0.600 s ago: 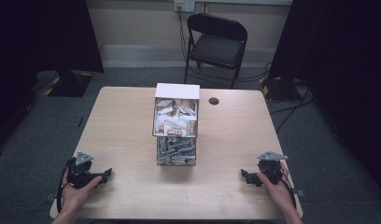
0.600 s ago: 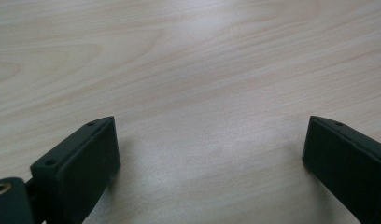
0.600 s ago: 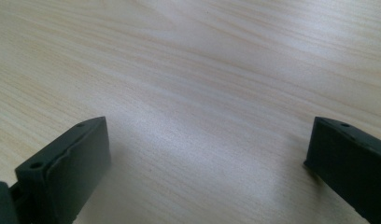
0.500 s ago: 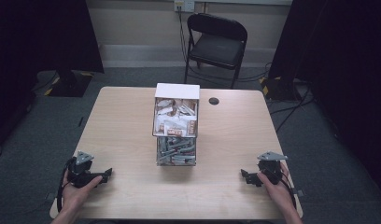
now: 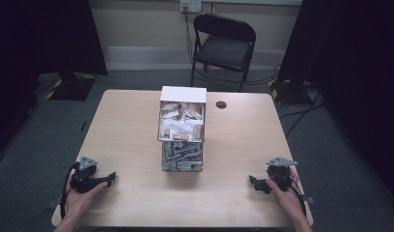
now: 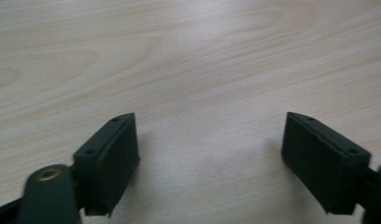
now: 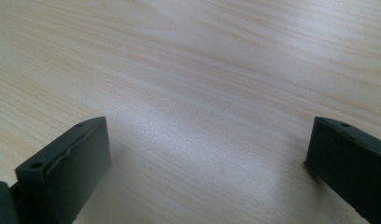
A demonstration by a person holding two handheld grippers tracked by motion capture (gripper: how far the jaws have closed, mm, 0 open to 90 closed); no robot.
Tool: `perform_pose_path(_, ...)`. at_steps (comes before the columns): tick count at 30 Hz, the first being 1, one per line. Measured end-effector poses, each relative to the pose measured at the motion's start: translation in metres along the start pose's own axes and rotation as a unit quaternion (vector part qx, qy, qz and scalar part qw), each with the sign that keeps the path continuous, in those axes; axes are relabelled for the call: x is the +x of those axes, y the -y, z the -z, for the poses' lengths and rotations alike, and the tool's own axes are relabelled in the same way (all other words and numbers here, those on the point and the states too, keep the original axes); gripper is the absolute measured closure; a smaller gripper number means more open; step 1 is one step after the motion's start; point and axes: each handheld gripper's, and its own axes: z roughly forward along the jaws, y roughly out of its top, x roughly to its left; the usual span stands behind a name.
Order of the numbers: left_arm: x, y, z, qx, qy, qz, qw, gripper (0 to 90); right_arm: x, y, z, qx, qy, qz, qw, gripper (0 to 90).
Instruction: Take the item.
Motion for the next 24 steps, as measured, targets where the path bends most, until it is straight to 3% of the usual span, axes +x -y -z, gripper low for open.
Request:
perform_pose_path(2, -0.002, -0.001, 0.003, -0.007, 0.002, 0.004, 1.0000, 20.4, 0.000, 0.000, 0.000, 0.000, -0.001, 0.002, 1.0000, 0.0)
perform_pose_path(9, -0.015, -0.004, 0.005, -0.020, 0.035, -0.020, 0.9990, 25.7, -0.001, -0.002, -0.002, 0.000, -0.003, 0.003, 1.0000, 0.0)
perform_pose_path(14, -0.020, -0.008, 0.009, -0.031, 0.054, -0.024, 0.9978, 28.4, 0.000, -0.002, -0.002, 0.000, -0.003, 0.003, 1.0000, 0.0)
perform_pose_path(15, -0.023, -0.010, 0.010, -0.033, 0.068, -0.021, 0.9969, 28.7, 0.000, -0.001, -0.001, 0.001, -0.002, 0.003, 1.0000, 0.0)
perform_pose_path(22, -0.036, -0.018, 0.013, -0.050, 0.081, -0.043, 0.9945, 31.1, 0.000, 0.001, 0.001, -0.001, -0.002, 0.004, 1.0000, 0.0)
perform_pose_path(24, -0.040, -0.020, 0.013, -0.055, 0.098, -0.045, 0.9927, 31.5, 0.000, 0.002, 0.002, 0.000, -0.001, 0.001, 1.0000, 0.0)
